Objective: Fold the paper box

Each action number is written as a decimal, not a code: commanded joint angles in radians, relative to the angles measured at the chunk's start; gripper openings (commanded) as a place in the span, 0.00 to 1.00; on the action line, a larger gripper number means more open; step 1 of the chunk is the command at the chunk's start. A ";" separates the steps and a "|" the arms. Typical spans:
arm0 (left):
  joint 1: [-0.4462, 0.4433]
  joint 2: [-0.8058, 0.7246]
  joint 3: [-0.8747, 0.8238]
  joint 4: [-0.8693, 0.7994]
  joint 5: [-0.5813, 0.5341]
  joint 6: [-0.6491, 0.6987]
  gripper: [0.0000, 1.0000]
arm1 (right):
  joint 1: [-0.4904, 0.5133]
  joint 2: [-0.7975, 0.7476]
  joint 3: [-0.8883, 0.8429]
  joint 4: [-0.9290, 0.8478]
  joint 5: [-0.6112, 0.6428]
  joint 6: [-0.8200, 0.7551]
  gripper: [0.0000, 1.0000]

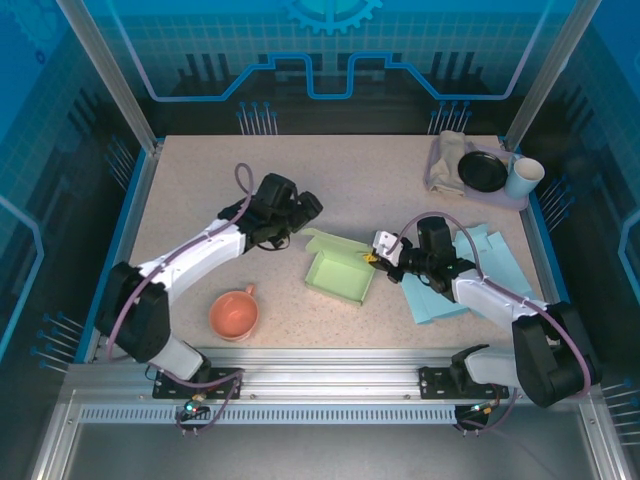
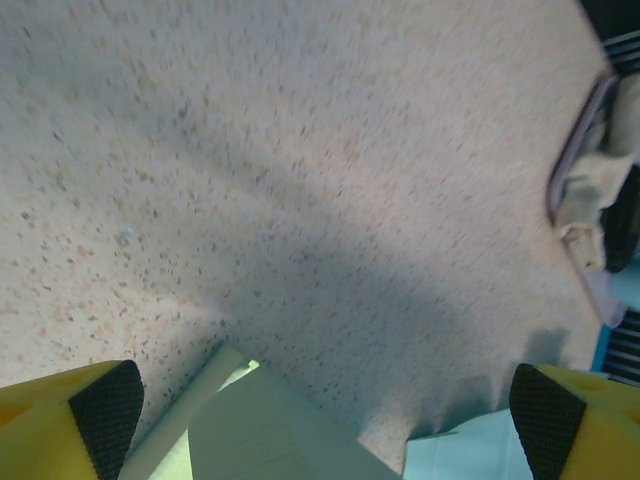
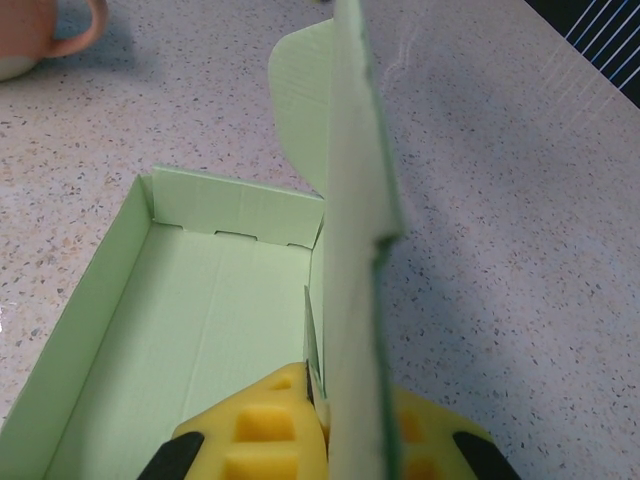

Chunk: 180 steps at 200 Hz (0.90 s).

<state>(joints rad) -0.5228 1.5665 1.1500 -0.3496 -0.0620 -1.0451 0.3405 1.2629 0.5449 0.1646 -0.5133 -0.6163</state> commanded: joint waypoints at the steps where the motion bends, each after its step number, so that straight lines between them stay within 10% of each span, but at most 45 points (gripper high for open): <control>1: -0.043 0.050 0.041 0.007 0.048 -0.008 0.98 | 0.018 0.006 0.022 -0.025 0.009 -0.017 0.00; 103: -0.120 0.064 -0.031 0.082 0.082 -0.048 0.82 | 0.100 0.040 0.039 -0.066 0.156 -0.082 0.01; 180: -0.144 0.015 -0.137 0.008 -0.096 0.009 0.77 | 0.192 0.106 0.100 -0.191 0.311 -0.116 0.34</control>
<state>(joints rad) -0.6579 1.6291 1.0672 -0.2939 -0.0811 -1.0657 0.4953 1.3624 0.6216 0.0578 -0.2684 -0.7292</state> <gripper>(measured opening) 0.771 0.293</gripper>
